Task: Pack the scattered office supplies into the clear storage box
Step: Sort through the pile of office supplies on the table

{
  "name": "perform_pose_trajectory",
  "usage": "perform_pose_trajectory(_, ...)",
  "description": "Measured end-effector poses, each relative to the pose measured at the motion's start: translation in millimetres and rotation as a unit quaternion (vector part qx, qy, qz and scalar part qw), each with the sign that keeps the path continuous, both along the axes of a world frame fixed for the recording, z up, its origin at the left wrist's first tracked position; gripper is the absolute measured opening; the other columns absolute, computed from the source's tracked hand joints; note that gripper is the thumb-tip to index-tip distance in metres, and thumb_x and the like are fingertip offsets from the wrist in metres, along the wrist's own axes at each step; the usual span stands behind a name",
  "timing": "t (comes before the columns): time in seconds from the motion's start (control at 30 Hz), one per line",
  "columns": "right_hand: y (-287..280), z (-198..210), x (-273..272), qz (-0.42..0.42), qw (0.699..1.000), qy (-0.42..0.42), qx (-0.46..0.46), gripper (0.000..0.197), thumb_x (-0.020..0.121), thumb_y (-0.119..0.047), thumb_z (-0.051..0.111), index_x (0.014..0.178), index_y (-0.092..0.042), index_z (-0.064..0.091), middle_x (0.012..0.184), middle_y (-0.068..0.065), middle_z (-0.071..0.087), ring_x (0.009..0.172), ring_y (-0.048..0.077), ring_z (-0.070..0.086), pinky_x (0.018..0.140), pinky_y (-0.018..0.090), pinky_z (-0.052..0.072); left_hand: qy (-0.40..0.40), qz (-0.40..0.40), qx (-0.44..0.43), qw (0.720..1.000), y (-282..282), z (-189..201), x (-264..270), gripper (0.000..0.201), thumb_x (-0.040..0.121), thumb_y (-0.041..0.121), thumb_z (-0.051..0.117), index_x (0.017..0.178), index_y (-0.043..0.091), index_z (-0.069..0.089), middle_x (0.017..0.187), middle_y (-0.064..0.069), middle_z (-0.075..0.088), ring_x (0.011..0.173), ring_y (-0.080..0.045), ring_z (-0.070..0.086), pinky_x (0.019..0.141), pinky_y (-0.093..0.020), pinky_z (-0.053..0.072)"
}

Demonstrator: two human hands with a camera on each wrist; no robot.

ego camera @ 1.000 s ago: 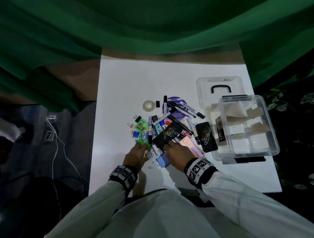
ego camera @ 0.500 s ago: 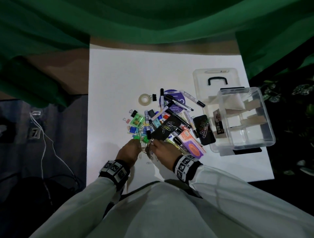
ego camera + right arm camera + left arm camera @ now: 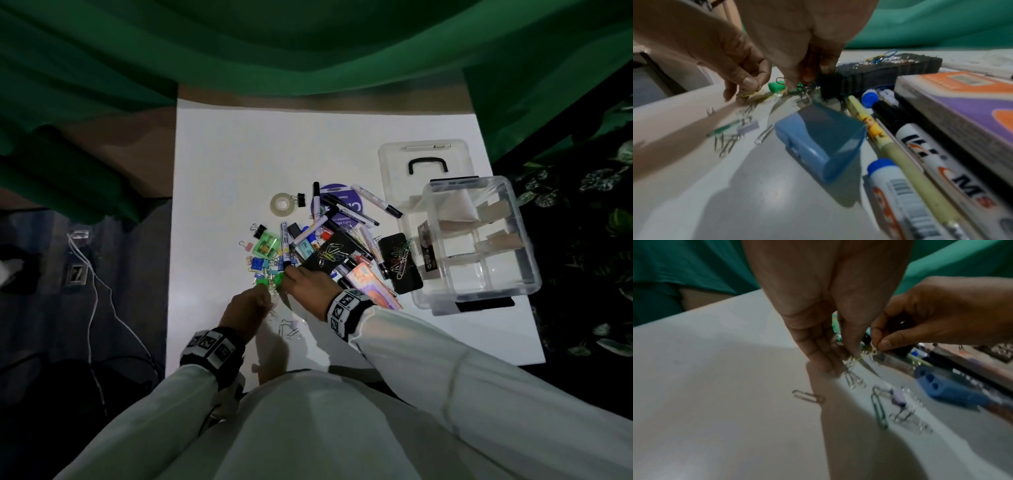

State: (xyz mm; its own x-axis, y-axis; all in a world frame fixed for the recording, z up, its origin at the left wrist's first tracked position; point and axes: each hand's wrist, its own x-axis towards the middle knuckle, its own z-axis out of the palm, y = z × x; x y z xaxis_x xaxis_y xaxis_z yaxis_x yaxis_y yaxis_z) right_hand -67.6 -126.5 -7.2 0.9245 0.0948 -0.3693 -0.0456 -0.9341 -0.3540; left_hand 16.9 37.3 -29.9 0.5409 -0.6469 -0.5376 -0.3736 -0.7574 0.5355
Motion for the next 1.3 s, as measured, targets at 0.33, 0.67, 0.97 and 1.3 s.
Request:
perform_pose_trajectory(0.33, -82, 53, -70, -0.252, 0.941, -0.128, 0.187, 0.014, 0.097, -0.018, 0.054, 0.108, -0.017, 0.063, 0.109, -0.001, 0.066, 0.091, 0.012, 0.063, 0.08, 0.021, 0.05, 0.076, 0.054, -0.137, 0.986, -82, 85, -27, 0.01, 0.093, 0.006, 0.055, 0.083, 0.011, 0.056, 0.065, 0.005, 0.061, 0.059, -0.005, 0.059, 0.054, -0.01, 0.043)
perform_pose_trajectory(0.67, -198, 72, -159, -0.482, 0.82, -0.208, 0.227, 0.009, 0.092, -0.01, 0.062, 0.097, -0.016, 0.067, 0.087, -0.007, 0.068, 0.077, 0.005, 0.064, 0.069, 0.024, 0.052, 0.134, 0.018, -0.212, 0.968, -263, 120, -110, 0.003, 0.088, 0.007, 0.062, 0.086, 0.009, 0.062, 0.074, -0.013, 0.068, 0.058, -0.013, 0.063, 0.051, -0.019, 0.052)
perform_pose_trajectory(0.97, -259, 67, -148, -0.537, 0.79, -0.22, 0.199, 0.007, 0.092, -0.013, 0.061, 0.097, -0.014, 0.066, 0.085, -0.004, 0.068, 0.078, 0.013, 0.065, 0.076, 0.038, 0.058, 0.047, 0.044, -0.217, 0.974, -338, 113, -100, 0.012, 0.087, 0.0, 0.057, 0.082, 0.009, 0.063, 0.071, -0.005, 0.066, 0.055, -0.014, 0.063, 0.052, -0.024, 0.054)
perform_pose_trajectory(1.3, -225, 88, -133, -0.453, 0.852, -0.227, 0.128, 0.022, 0.094, -0.006, 0.054, 0.113, -0.012, 0.062, 0.108, 0.004, 0.065, 0.091, 0.014, 0.063, 0.085, 0.026, 0.052, -0.062, -0.008, -0.211, 0.975, -317, 105, -74, 0.011, 0.087, 0.01, 0.06, 0.091, 0.014, 0.07, 0.082, 0.0, 0.071, 0.072, -0.016, 0.066, 0.068, -0.025, 0.052)
